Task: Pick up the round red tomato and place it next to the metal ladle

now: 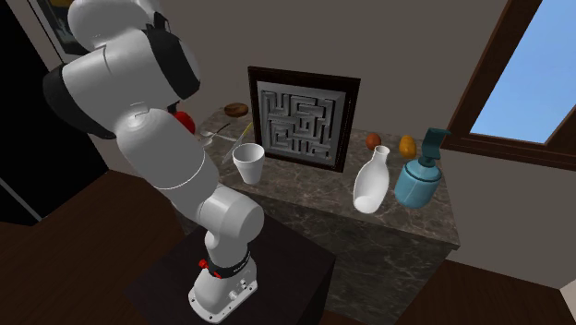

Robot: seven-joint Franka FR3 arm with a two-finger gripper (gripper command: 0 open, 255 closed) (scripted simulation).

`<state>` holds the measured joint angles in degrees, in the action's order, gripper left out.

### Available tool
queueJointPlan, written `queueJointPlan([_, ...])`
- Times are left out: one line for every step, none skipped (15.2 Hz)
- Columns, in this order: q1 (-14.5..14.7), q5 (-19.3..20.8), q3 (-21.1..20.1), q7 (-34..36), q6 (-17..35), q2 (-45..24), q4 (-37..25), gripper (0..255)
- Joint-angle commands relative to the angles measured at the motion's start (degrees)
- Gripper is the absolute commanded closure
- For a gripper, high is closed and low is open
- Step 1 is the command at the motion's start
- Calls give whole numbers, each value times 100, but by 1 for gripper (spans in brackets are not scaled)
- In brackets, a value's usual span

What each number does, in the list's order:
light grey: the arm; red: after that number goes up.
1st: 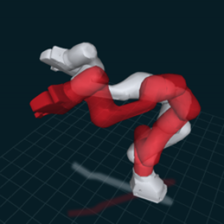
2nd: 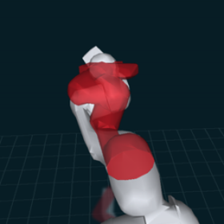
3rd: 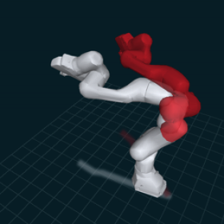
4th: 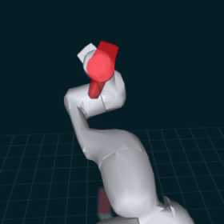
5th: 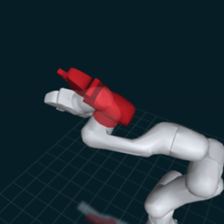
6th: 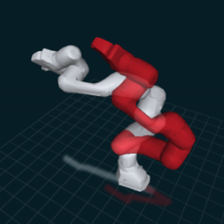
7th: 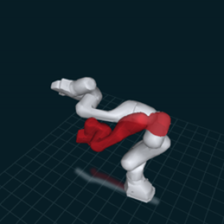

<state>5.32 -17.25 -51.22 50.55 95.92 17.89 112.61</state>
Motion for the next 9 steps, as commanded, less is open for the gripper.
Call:
queueJointPlan([8,-14,-32,-11,162,-1,156,255])
queueJointPlan([11,-19,-47,-16,239,-5,229,255])
queueJointPlan([13,-23,-64,-21,315,-10,300,255])
queueJointPlan([14,-27,-82,-24,392,-18,370,255])
queueJointPlan([15,-29,-101,-26,470,-27,439,255])
queueJointPlan([15,-31,-121,-28,547,-38,507,255])
queueJointPlan([15,-32,-142,-29,625,-51,574,255])
queueJointPlan([13,-32,-164,-29,704,-66,639,255])
queueJointPlan([12,-30,-186,-28,783,-82,704,255])
